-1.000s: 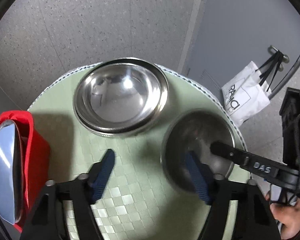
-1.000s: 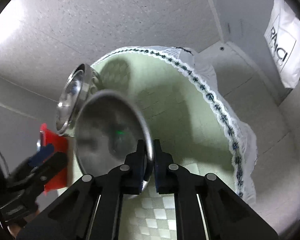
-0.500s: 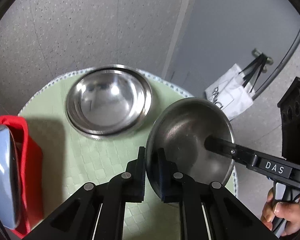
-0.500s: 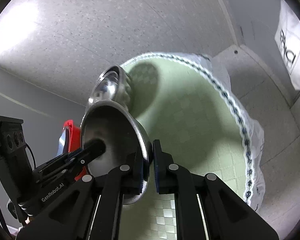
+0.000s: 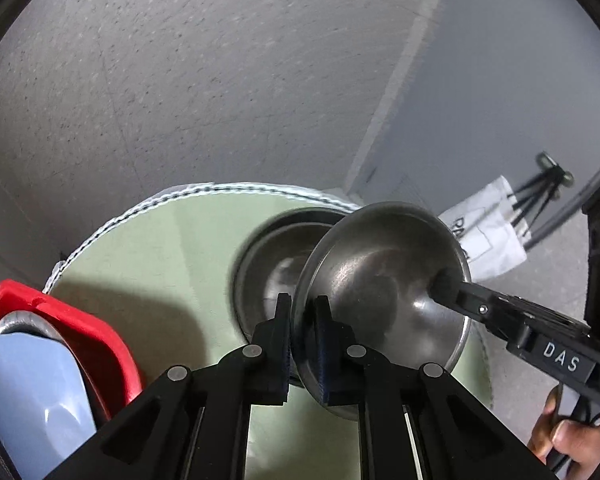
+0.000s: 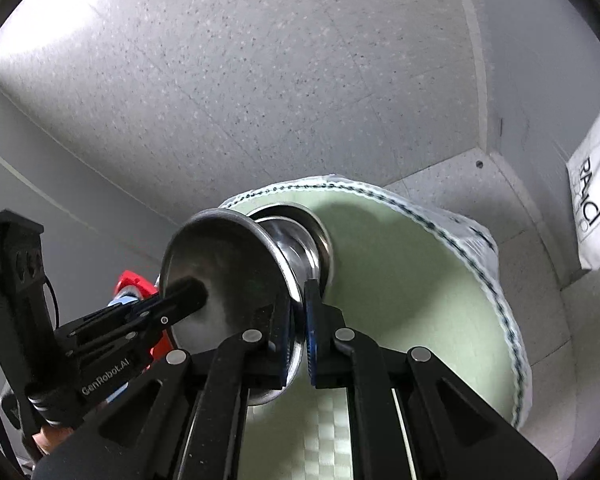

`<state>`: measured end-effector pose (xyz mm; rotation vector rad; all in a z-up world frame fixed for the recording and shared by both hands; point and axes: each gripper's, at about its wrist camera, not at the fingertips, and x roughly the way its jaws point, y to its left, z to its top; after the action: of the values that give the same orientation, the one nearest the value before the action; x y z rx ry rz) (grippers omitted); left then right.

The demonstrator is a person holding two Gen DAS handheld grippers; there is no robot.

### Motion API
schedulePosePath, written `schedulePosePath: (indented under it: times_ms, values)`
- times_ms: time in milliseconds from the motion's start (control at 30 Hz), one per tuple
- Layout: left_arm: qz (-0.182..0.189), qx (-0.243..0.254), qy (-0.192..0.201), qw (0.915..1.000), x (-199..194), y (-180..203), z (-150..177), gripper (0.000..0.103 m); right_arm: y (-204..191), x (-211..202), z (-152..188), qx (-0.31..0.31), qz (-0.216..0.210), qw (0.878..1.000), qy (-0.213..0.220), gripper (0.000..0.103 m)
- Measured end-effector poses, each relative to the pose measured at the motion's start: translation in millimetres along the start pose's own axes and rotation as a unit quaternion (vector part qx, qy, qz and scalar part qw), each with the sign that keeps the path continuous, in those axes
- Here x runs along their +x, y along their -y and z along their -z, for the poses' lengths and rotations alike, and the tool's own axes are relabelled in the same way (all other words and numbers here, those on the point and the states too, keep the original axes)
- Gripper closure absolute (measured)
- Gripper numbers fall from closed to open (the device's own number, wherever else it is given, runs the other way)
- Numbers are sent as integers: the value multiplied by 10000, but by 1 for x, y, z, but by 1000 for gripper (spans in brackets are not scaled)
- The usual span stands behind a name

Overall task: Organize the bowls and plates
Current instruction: 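Lower the small steel bowl onto the stacked steel bowls and release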

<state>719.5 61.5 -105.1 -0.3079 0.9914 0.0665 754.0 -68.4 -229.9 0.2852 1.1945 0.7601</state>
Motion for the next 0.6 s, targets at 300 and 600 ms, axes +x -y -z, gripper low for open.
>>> schedulePosePath:
  times_ms: [300, 600]
  values:
    - [-35, -63, -312, 9995, 32, -12, -27, 96, 2, 40, -6, 62, 158, 9996, -230, 97]
    - [-107, 85, -438, 9989, 58, -2, -41, 91, 3, 46, -11, 102, 498, 9985, -186, 93]
